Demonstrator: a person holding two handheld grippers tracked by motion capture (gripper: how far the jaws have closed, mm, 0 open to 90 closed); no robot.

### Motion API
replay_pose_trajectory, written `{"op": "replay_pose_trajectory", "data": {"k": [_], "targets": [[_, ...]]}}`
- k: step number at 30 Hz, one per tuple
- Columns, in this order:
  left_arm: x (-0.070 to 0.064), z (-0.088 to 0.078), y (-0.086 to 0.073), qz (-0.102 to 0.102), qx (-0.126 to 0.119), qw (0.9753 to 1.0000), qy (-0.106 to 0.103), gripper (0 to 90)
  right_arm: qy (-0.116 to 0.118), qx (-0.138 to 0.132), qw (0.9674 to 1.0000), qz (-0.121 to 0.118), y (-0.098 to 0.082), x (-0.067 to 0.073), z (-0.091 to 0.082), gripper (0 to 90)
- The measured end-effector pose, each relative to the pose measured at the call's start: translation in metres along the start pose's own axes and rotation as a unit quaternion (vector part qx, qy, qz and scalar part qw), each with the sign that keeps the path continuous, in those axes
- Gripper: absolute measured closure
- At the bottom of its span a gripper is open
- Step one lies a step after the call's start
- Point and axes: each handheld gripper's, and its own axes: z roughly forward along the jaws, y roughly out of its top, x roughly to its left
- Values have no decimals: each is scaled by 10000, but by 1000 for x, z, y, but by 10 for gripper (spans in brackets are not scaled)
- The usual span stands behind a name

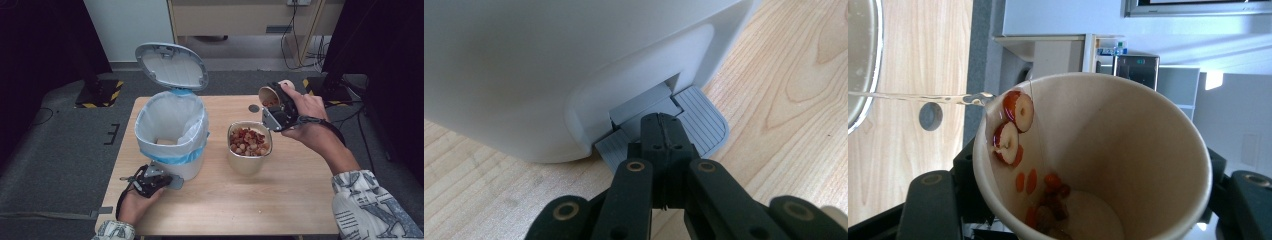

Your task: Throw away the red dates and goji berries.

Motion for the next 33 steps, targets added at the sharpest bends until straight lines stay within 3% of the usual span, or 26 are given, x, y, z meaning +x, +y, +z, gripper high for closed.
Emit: {"op": "replay_pose_trajectory", "data": {"k": [6, 14, 22, 29, 33], "targets": [[0, 0, 0, 17, -17, 10000, 20, 899, -92, 49, 9993, -346, 6, -4, -1, 286], [0, 0, 0, 15, -18, 10000, 19, 900, -166, 125, 9960, -872, 12, -3, -1, 288], [0, 0, 0, 17, -16, 10000, 22, 899, -192, 159, 9933, -1130, 15, -1, -1, 288], [0, 0, 0, 16, -16, 10000, 20, 899, -270, 159, 9889, -1451, 18, 2, -1, 288], [0, 0, 0, 18, -15, 10000, 19, 899, -308, 212, 9844, -1720, 19, 4, -1, 288]]}}
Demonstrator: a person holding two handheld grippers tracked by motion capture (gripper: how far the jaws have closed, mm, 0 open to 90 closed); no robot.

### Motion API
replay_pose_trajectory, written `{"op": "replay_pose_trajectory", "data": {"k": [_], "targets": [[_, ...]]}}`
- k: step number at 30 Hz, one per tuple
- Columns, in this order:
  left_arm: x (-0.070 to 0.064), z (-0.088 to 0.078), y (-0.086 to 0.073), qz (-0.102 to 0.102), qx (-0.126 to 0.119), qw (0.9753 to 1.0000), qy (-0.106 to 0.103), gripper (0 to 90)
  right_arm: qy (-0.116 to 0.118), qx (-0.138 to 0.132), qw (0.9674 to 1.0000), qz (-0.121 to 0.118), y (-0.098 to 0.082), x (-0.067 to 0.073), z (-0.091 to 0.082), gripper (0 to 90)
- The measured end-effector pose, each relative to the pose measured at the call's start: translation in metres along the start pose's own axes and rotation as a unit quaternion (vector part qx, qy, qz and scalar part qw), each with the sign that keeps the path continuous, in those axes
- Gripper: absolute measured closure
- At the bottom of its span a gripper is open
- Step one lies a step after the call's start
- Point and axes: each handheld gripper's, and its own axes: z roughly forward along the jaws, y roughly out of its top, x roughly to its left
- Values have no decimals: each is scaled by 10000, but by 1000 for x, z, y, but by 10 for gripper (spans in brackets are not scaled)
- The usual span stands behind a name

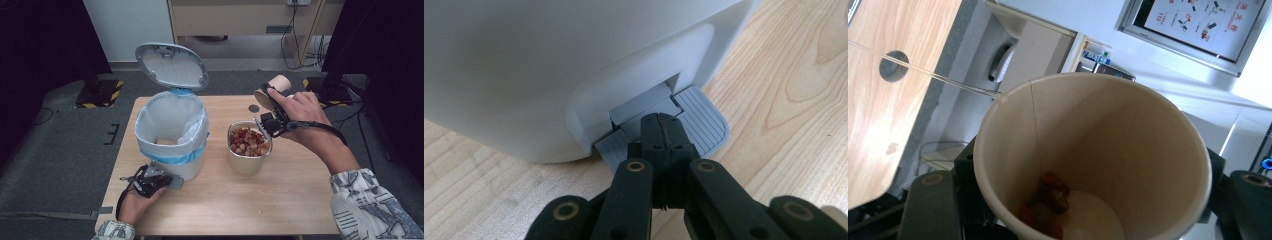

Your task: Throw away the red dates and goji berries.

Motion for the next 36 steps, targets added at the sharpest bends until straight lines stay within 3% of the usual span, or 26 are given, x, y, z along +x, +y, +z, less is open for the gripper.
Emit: {"op": "replay_pose_trajectory", "data": {"k": [10, 13, 16, 19, 23, 26, 31, 36], "targets": [[0, 0, 0, 2, 1, 10000, 4, 899, -135, 92, 9984, -549, 6, 0, -1, 289], [0, 0, 0, 3, 2, 10000, 5, 899, -133, 94, 9958, -904, 9, 3, 0, 291], [0, 0, 0, 2, 2, 10000, 2, 899, -216, 152, 9954, -922, 9, 3, 0, 292], [0, 0, 0, 1, 2, 10000, 3, 899, -78, 77, 9890, -1475, 19, 13, 1, 293], [0, 0, 0, 2, 1, 10000, 2, 899, -164, 112, 9924, -1212, 17, 10, 4, 293], [0, 0, 0, -1, -1, 10000, -2, 900, -76, 82, 9906, -1360, 20, 14, 3, 293], [0, 0, 0, 4, 7, 10000, 8, 899, -107, 131, 9929, -1178, 15, 11, 3, 293], [0, 0, 0, 2, 2, 10000, 4, 899, -37, 144, 9932, -1157, 12, 12, 3, 293]]}}
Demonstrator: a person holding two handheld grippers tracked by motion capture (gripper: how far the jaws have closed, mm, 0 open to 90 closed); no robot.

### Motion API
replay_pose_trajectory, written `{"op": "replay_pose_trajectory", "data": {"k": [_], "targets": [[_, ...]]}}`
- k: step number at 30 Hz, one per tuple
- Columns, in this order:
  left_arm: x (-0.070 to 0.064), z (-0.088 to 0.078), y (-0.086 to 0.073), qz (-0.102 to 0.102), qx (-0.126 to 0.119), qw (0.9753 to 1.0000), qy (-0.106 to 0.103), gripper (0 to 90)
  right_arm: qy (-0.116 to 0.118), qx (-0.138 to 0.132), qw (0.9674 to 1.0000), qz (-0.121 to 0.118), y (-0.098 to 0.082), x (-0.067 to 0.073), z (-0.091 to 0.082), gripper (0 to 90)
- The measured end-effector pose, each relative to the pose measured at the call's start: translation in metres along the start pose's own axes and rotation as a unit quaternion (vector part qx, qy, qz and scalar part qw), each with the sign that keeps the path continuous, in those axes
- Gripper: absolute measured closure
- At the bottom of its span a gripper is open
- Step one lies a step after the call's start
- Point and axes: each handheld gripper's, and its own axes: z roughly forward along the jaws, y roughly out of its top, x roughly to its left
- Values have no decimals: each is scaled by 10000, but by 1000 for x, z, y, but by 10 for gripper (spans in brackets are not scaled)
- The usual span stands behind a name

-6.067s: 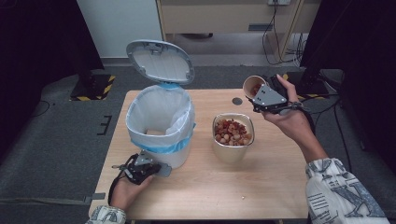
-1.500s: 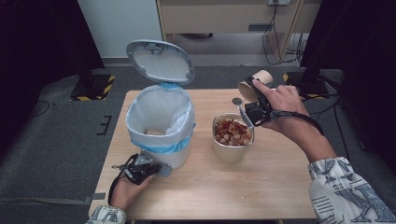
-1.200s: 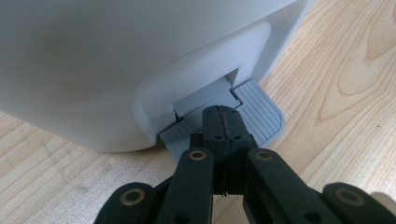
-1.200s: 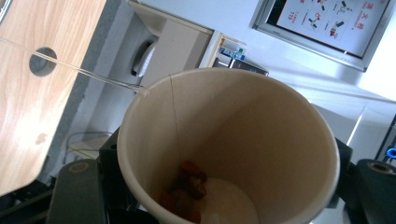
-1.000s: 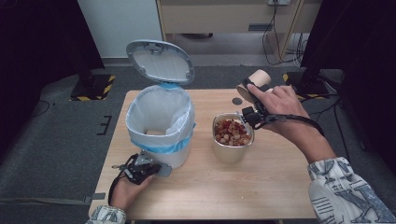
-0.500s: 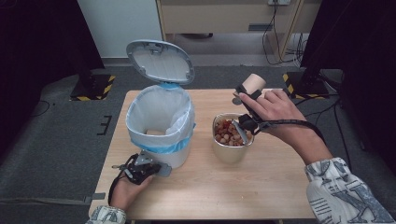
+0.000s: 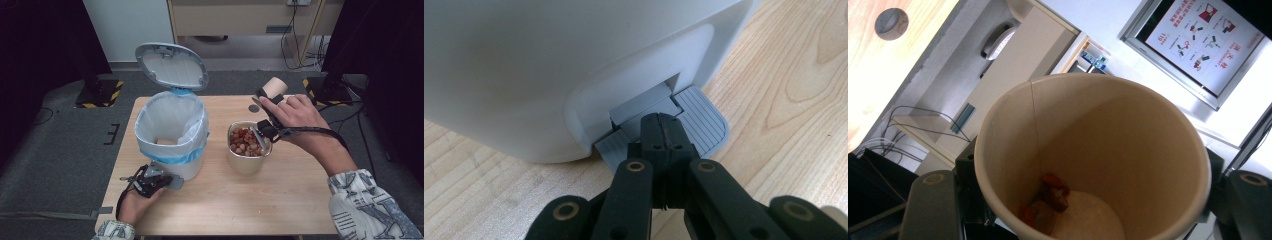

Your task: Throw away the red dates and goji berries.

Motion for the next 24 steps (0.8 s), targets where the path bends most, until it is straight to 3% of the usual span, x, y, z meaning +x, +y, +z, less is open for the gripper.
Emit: {"op": "replay_pose_trajectory", "data": {"k": [6, 9, 15, 24], "targets": [[0, 0, 0, 8, 5, 10000, -9, 899, 41, -48, 9998, 188, -1, 3, 1, 293], [0, 0, 0, 17, 14, 10000, 1, 899, 61, -88, 9981, 603, -2, 2, 1, 292], [0, 0, 0, 25, 18, 10000, 2, 900, 65, -143, 9934, 1136, -5, 2, 1, 292], [0, 0, 0, -9, 15, 10000, 5, 899, 56, -217, 9885, 1494, -9, -1, 3, 291]]}}
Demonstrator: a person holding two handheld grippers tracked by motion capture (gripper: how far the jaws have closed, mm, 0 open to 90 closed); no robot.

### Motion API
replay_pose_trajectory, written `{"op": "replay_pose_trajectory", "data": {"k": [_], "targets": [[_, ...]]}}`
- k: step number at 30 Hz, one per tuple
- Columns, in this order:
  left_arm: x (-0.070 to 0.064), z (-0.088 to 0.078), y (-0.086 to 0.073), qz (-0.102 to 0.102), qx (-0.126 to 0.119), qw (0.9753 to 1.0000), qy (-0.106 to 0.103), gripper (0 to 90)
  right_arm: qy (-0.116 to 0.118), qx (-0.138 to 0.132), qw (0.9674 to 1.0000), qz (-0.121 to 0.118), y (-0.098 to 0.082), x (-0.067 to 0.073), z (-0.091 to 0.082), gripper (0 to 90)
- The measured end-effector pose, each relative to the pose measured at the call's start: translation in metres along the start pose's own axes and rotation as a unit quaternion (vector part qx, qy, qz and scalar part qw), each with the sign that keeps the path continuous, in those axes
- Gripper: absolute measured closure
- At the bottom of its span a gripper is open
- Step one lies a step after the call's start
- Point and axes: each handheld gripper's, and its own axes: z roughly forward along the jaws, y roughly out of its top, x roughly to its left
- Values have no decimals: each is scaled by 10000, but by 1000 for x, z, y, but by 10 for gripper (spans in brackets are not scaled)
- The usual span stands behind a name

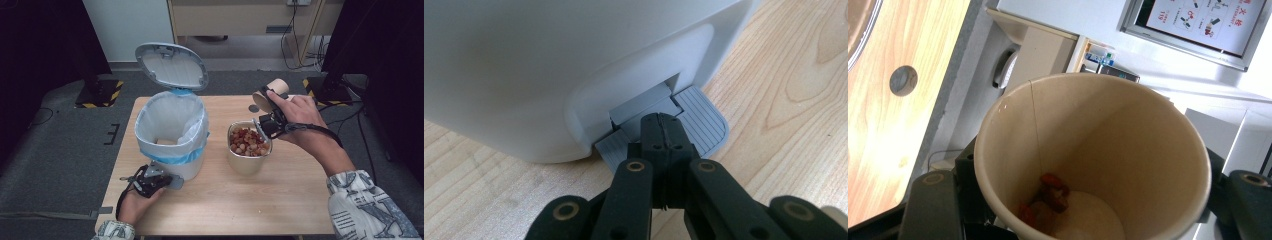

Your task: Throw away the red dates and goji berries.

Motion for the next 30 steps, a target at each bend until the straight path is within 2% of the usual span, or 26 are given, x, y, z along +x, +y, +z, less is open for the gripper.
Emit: {"op": "replay_pose_trajectory", "data": {"k": [10, 16, 22, 30], "targets": [[0, 0, 0, 1, -3, 10000, -23, 899, 41, -67, 9978, 657, -4, -4, 2, 291], [0, 0, 0, -2, -5, 10000, -29, 899, 33, -148, 9934, 1136, -6, -7, 2, 291], [0, 0, 0, -5, -7, 10000, -32, 899, 41, -298, 9859, 1647, -7, -9, 4, 290], [0, 0, 0, -3, -8, 10000, -37, 899, 84, -487, 9723, 2284, -8, -16, 6, 290]]}}
